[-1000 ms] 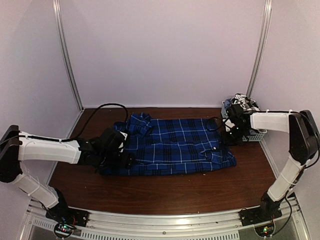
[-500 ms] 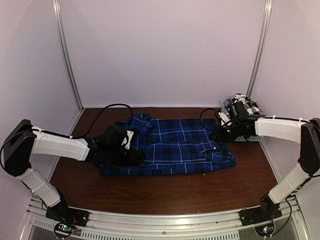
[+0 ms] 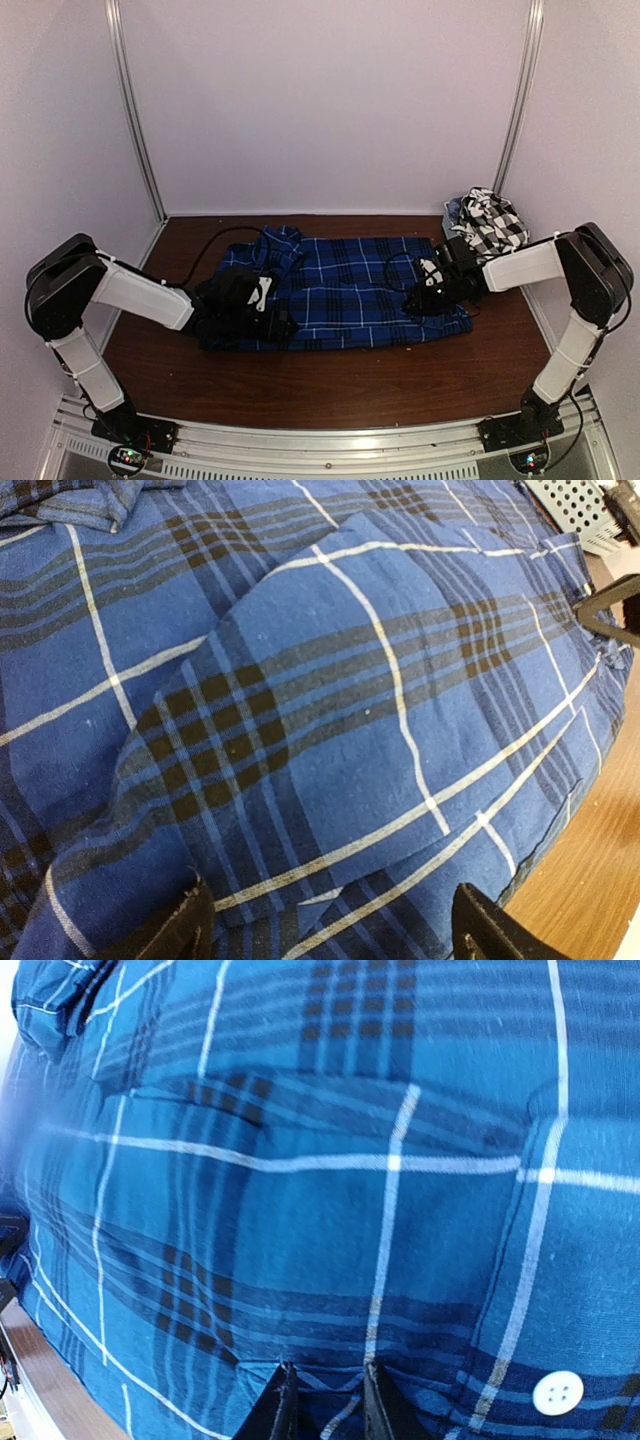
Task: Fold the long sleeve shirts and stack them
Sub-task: Move the 1/3-folded shirt to the center of the board.
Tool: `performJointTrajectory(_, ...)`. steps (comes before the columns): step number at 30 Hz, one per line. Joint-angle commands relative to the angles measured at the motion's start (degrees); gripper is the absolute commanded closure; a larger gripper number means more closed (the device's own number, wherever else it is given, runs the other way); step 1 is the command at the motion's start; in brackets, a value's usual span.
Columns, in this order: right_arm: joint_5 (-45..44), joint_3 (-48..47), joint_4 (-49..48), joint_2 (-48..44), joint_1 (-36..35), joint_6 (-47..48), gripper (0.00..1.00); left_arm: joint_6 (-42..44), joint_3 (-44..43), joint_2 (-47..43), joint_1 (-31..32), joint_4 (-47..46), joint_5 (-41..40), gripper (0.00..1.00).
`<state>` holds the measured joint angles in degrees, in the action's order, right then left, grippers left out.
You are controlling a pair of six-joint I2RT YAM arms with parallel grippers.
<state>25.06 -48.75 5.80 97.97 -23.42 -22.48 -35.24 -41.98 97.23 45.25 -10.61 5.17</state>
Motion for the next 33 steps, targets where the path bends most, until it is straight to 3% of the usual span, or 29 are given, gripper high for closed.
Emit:
performJointTrajectory(1,-1.2,3.7,-2.8,0.3,0.0,-3.2,0.76,-3.3,4.5,1.0,-0.4,-4.8,1.9,0.16)
performJointTrajectory(8,-4.8,9.4,-1.6,-3.0,-0.1,-6.8,0.76,-5.0,8.8,-0.9,0.2,-6.5,4.1,0.15)
performJointTrajectory(15,-10.1,14.1,1.2,-8.9,-4.4,-11.9,0.76,-8.7,11.3,-4.8,7.1,-0.4,-2.4,0.15)
performJointTrajectory(24,-19.1,20.9,6.6,-22.1,-13.6,-21.9,0.74,-17.8,18.5,-14.1,12.2,6.0,-9.9,0.15)
performJointTrajectory(33,-23.4,18.8,12.1,-30.9,-19.6,-24.1,0.74,-16.8,20.5,-29.6,14.6,9.4,-13.6,0.12)
